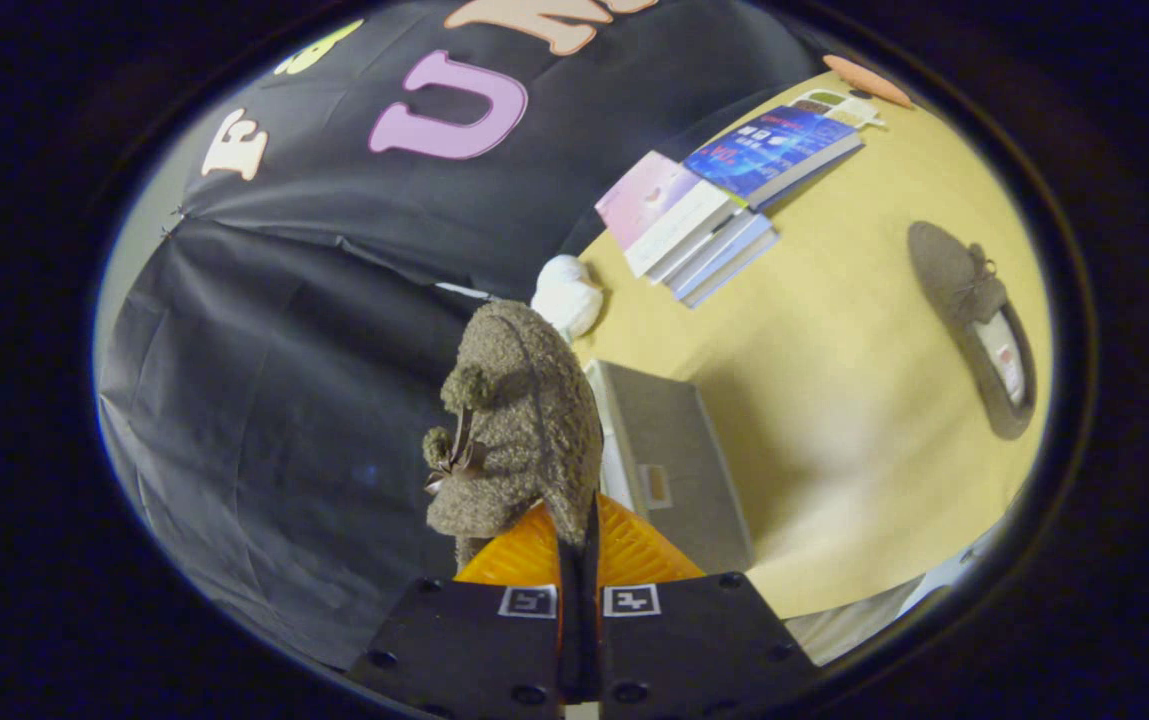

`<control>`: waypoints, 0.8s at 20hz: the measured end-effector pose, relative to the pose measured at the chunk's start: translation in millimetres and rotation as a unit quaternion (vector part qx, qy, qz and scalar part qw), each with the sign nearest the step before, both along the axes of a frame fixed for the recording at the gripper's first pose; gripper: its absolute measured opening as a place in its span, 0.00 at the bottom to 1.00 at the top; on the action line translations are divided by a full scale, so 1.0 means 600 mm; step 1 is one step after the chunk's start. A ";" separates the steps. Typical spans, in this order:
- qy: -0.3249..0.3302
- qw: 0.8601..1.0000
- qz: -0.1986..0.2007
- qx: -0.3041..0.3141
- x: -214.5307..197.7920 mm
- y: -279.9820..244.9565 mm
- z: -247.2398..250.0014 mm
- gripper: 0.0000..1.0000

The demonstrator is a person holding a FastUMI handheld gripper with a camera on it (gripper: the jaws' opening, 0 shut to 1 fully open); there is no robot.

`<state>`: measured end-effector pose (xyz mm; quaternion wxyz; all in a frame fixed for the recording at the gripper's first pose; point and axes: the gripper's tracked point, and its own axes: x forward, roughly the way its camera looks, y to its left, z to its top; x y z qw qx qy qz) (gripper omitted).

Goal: Open the storage box then place both shoes into the box .Put the left shoe in first, then the right shoe, with the right side of both shoes facing outward in a uniform manner.

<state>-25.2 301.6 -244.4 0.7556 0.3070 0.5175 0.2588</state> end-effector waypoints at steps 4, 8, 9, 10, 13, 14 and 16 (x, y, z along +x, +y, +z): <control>0.033 0.999 0.011 -0.036 -0.028 0.092 -0.061 0.04; 0.049 0.993 0.011 -0.105 -0.034 0.131 -0.131 0.03; 0.051 0.992 0.010 -0.117 -0.027 0.132 -0.143 0.03; 0.054 0.991 0.006 -0.126 -0.027 0.139 -0.149 0.03; 0.057 0.987 0.018 -0.151 -0.042 0.158 -0.165 0.04; 0.057 0.985 0.024 -0.158 -0.046 0.162 -0.173 0.04; 0.068 0.983 0.026 -0.167 -0.049 0.171 -0.193 0.04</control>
